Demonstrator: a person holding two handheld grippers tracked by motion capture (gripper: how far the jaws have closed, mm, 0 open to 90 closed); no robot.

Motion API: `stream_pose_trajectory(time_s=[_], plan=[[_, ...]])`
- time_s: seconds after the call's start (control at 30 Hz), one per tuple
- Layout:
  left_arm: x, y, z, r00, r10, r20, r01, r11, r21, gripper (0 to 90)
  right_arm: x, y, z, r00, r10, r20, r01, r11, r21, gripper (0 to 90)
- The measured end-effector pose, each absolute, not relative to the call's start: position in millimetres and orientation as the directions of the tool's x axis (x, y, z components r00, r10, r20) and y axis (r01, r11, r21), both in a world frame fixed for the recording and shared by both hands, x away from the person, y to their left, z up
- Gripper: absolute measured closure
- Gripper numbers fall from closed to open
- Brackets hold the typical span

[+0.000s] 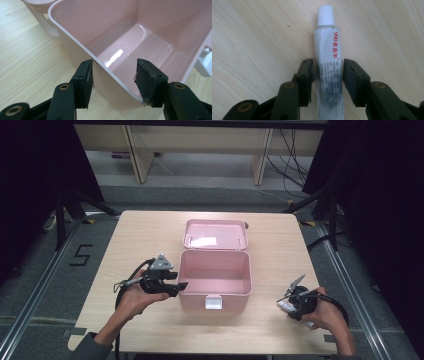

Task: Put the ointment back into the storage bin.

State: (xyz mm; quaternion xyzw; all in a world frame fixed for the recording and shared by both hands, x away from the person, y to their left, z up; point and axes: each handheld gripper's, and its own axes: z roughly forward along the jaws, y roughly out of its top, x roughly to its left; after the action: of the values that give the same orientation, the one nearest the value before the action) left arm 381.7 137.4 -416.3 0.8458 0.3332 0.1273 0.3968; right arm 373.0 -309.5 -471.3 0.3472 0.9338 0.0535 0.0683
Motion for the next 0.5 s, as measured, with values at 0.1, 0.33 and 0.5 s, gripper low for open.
stream_pose_trajectory(time_s=[0.1, 0.33, 0.5], plan=[[382, 137, -416, 0.746, 0.664, -0.047, 0.461, -0.466, 0.755, 47.6, 376, -309, -471, -0.750, 0.656, -0.086, 0.643, 0.754, 0.136, 65.3], [382, 137, -416, 0.745, 0.666, -0.050, 0.464, -0.462, 0.756, 47.6, 381, -307, -470, -0.752, 0.657, -0.062, 0.650, 0.753, 0.104, 67.7], [382, 137, -416, 0.747, 0.663, -0.051, 0.464, -0.464, 0.755, 47.6, 385, -306, -471, -0.748, 0.663, -0.034, 0.659, 0.748, 0.078, 68.6]])
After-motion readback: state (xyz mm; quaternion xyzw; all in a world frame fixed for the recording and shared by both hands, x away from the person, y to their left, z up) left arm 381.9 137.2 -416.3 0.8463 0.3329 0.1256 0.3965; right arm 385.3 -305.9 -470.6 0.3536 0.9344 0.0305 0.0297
